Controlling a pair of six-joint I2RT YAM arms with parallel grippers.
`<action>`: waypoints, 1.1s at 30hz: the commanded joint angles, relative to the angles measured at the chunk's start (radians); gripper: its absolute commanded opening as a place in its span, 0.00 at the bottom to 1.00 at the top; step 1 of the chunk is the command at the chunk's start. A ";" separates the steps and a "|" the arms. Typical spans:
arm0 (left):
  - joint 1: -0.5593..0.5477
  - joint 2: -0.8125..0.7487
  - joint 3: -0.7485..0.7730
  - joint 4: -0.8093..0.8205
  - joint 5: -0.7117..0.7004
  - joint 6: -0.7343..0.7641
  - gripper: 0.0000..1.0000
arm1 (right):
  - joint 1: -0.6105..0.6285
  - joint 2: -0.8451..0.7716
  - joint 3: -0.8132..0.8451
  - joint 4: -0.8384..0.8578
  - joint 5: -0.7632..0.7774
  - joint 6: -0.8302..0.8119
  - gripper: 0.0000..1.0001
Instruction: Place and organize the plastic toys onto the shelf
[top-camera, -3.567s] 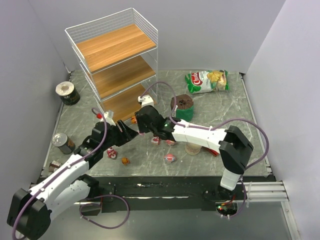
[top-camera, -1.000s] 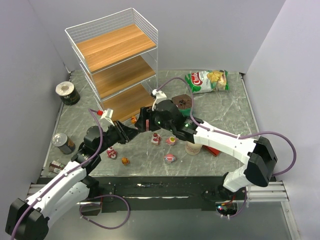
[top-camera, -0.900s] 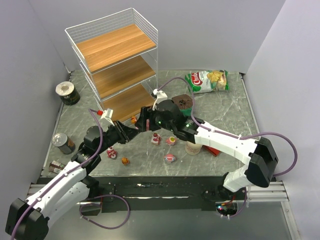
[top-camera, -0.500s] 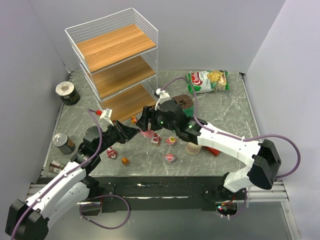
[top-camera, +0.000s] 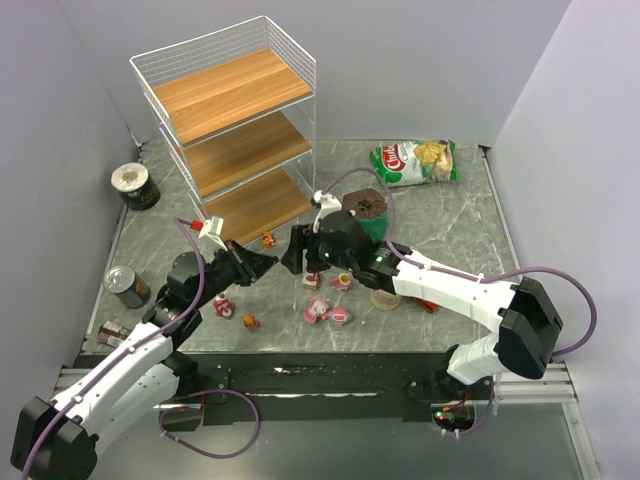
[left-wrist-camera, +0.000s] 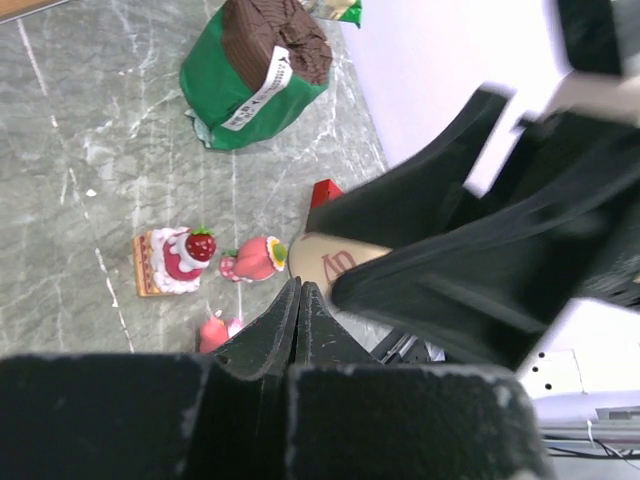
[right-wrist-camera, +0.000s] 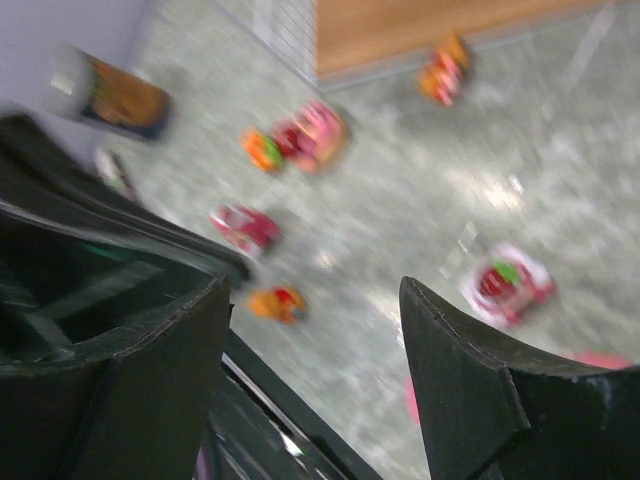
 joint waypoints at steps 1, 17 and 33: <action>0.000 0.021 0.020 -0.027 -0.026 0.030 0.01 | -0.010 -0.016 -0.052 -0.062 0.045 -0.029 0.75; -0.009 0.264 0.066 -0.177 0.018 0.067 0.54 | 0.007 -0.031 -0.060 -0.286 0.118 -0.026 0.82; -0.008 0.017 0.128 -0.372 -0.316 0.069 0.75 | 0.190 0.254 0.101 -0.501 0.273 0.239 0.81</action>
